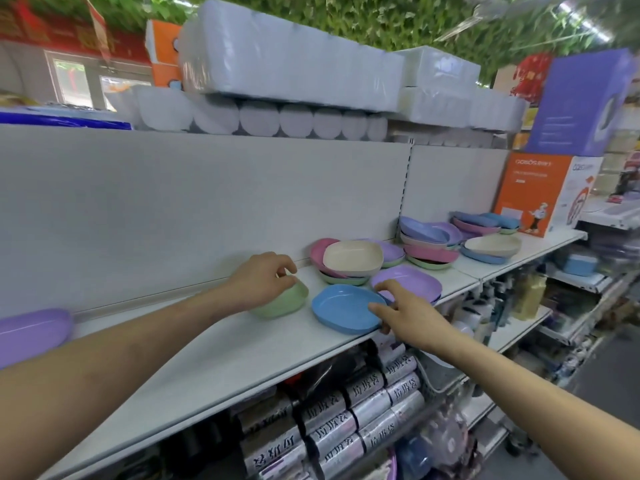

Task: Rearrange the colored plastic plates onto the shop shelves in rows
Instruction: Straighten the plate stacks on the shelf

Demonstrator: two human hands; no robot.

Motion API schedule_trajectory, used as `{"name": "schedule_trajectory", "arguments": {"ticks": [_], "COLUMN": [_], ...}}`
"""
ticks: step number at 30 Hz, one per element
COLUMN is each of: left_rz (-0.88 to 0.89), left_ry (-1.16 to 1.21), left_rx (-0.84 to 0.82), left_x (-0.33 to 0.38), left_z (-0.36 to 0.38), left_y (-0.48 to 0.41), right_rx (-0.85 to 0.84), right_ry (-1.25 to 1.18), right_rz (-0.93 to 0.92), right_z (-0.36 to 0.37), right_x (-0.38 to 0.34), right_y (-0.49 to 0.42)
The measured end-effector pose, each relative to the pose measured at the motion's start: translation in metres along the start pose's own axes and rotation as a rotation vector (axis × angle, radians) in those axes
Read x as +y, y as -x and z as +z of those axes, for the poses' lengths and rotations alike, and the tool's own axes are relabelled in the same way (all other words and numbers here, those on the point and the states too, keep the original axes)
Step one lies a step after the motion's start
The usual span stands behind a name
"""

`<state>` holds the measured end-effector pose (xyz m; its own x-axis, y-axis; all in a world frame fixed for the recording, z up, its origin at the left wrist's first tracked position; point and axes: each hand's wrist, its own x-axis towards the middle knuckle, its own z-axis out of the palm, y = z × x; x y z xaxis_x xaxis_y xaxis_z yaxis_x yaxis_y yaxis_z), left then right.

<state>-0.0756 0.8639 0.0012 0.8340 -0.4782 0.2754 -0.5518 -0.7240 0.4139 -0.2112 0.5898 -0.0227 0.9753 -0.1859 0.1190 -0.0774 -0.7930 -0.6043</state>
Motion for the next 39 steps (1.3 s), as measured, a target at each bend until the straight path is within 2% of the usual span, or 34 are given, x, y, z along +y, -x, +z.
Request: {"name": "schedule_trajectory", "arguments": {"ticks": [5, 10, 16, 19, 24, 30, 39], "left_rz": [-0.099, -0.286, -0.316, -0.366, -0.363, -0.373, -0.448], "left_ry": [-0.069, -0.158, 0.074, 0.213, 0.215, 0.228, 0.307], "left_rx": [-0.032, -0.156, -0.24, -0.287, -0.343, -0.264, -0.12], "left_x": [-0.039, -0.076, -0.083, -0.077, -0.069, -0.063, -0.063], "left_z": [-0.013, -0.026, -0.03, -0.028, -0.023, -0.022, -0.035], "left_y": [-0.013, -0.01, -0.004, -0.006, -0.009, -0.008, 0.01], "right_rx": [-0.014, -0.071, -0.063, -0.048, 0.095, 0.211, 0.203], "right_ry": [0.092, 0.18, 0.068, 0.119, 0.223, 0.2, 0.057], "right_rz": [0.039, 0.099, 0.083, 0.033, -0.043, -0.125, -0.12], "right_z": [0.018, 0.021, 0.024, 0.017, -0.003, -0.011, -0.012], "right_x": [-0.001, -0.002, -0.005, -0.009, -0.015, -0.012, -0.009], "right_y": [-0.021, -0.03, -0.039, -0.042, -0.048, -0.048, -0.032]}}
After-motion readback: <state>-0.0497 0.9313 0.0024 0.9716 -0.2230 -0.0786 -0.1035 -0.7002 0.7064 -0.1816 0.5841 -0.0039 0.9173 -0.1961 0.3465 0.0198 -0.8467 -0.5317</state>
